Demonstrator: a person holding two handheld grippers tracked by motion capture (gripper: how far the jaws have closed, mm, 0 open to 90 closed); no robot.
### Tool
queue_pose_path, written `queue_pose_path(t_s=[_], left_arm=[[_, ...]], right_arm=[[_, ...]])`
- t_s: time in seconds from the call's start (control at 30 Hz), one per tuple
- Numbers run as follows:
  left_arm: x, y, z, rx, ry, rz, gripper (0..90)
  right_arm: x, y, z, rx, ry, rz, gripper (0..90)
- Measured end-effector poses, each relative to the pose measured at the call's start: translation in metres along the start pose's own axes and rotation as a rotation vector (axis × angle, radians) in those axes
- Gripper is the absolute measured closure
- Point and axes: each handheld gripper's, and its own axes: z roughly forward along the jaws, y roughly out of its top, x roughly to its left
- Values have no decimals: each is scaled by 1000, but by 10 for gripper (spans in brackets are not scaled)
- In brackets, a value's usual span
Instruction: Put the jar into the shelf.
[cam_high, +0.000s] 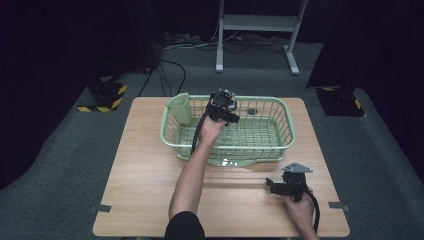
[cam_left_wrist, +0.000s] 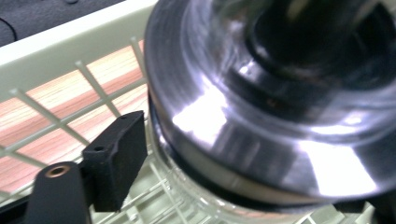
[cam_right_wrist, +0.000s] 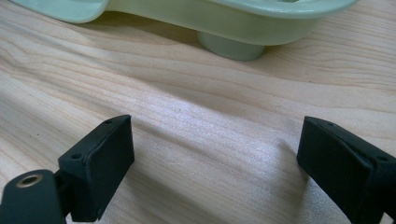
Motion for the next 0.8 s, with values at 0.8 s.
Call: queue_pose_path(t_s=[0.8], left_arm=[[-9, -8, -44, -69, -4, 62, 112]], right_arm=[[0, 0, 0, 0, 0, 0, 106]])
